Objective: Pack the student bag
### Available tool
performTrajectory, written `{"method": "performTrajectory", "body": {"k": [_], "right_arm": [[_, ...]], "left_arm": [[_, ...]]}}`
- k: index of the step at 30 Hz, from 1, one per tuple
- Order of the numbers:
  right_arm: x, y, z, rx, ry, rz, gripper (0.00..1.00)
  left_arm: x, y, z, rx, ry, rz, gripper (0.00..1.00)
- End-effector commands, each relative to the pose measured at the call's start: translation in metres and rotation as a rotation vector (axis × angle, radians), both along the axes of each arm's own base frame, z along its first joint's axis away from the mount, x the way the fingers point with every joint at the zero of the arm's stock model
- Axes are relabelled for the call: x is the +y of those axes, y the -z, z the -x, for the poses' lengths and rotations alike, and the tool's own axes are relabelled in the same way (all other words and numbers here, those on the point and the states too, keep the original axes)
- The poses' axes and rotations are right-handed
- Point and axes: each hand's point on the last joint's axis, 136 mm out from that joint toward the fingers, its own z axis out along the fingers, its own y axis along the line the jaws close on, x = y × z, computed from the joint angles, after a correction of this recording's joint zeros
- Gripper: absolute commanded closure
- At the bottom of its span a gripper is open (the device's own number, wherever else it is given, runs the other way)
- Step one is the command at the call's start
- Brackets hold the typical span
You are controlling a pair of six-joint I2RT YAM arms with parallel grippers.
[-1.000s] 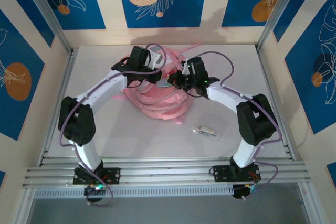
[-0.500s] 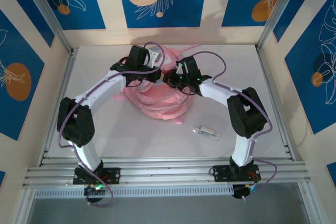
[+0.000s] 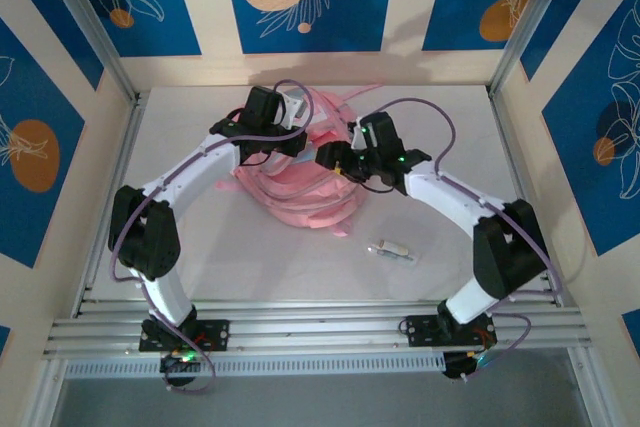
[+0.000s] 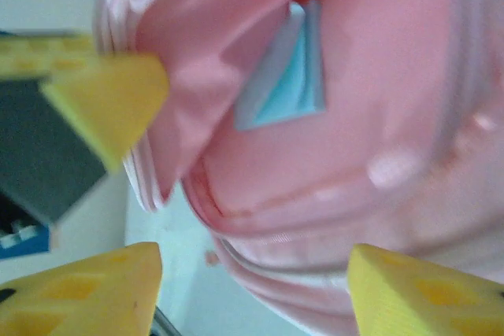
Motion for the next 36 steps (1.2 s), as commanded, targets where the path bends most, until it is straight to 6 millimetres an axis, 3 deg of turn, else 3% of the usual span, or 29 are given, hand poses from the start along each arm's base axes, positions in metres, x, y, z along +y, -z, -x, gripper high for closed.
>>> {"method": "performTrajectory", "body": {"k": [1, 3, 5, 6, 10, 13, 19, 25, 29, 36], "right_arm": [[-0.044, 0.042, 0.043, 0.149, 0.019, 0.217, 0.26], [-0.068, 0.055, 0.062, 0.198, 0.054, 0.316, 0.2], [-0.092, 0.067, 0.081, 0.25, 0.097, 0.409, 0.04], [-0.104, 0.074, 0.093, 0.29, 0.125, 0.445, 0.01], [-0.123, 0.09, 0.139, 0.432, 0.184, 0.461, 0.01], [-0.116, 0.096, 0.165, 0.51, 0.216, 0.37, 0.01], [-0.095, 0.113, 0.189, 0.607, 0.208, 0.222, 0.01], [-0.102, 0.143, 0.195, 0.663, 0.25, 0.252, 0.01], [-0.114, 0.146, 0.171, 0.588, 0.299, 0.291, 0.01], [-0.151, 0.153, 0.138, 0.508, 0.444, 0.385, 0.01]], "left_arm": [[0.007, -0.034, -0.012, -0.093, -0.047, 0.068, 1.0], [0.007, -0.033, -0.011, -0.088, -0.047, 0.075, 1.0], [0.006, -0.031, -0.01, -0.084, -0.043, 0.082, 1.0], [0.005, -0.031, -0.009, -0.082, -0.04, 0.085, 1.0], [0.006, -0.031, -0.006, -0.078, -0.039, 0.09, 1.0], [0.006, -0.033, -0.003, -0.081, -0.041, 0.097, 1.0], [0.009, -0.036, 0.001, -0.083, -0.054, 0.117, 1.0], [0.008, -0.032, 0.002, -0.067, -0.05, 0.115, 1.0], [0.007, -0.029, 0.004, -0.055, -0.044, 0.117, 1.0], [0.007, -0.017, 0.014, -0.011, -0.031, 0.11, 1.0]]}}
